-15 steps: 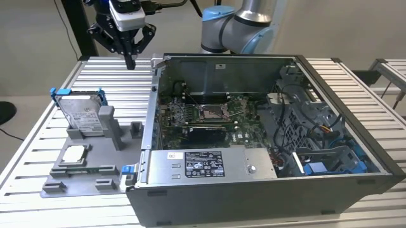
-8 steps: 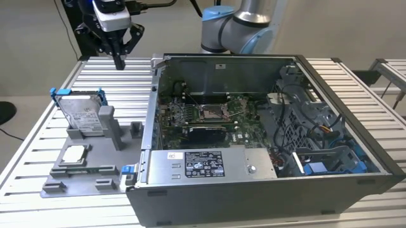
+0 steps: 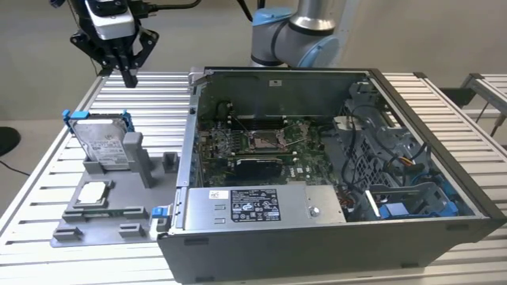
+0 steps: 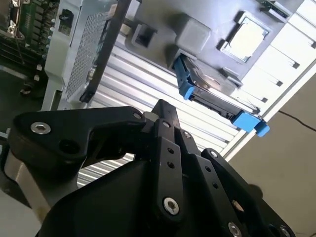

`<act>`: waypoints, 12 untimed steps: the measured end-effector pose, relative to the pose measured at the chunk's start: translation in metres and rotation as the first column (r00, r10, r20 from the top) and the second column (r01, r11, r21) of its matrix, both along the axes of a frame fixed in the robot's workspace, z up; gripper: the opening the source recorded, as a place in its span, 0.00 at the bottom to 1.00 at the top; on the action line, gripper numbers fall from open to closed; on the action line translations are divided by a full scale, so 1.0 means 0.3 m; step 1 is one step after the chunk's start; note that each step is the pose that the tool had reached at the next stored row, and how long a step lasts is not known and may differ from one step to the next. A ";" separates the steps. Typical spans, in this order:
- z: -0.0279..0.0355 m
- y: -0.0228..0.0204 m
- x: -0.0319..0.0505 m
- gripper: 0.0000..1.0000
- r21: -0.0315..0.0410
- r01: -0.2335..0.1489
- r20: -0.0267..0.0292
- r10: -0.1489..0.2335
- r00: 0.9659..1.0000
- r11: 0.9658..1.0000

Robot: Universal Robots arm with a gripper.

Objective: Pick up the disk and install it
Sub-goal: 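Reach for the disk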

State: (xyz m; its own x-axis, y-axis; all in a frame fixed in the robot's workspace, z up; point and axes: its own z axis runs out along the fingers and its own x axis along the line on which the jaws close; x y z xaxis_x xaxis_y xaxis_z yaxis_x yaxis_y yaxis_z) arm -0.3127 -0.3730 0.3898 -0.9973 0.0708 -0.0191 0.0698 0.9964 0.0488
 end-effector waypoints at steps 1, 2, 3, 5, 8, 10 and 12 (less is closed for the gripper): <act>0.000 0.000 -0.013 0.00 0.000 0.000 0.000 0.000 1.000 1.000; 0.000 0.000 -0.028 0.00 0.000 0.000 0.000 0.000 1.000 1.000; 0.000 0.000 -0.044 0.00 0.000 0.000 0.000 0.000 1.000 1.000; 0.000 0.000 -0.074 0.00 0.000 0.000 0.000 0.000 1.000 1.000; -0.001 0.000 -0.118 0.00 0.000 0.000 0.000 0.000 1.000 1.000; -0.002 -0.001 -0.143 0.00 0.000 0.000 -0.002 0.000 1.000 1.000; -0.003 -0.003 -0.162 0.00 0.000 0.000 -0.006 0.000 1.000 1.000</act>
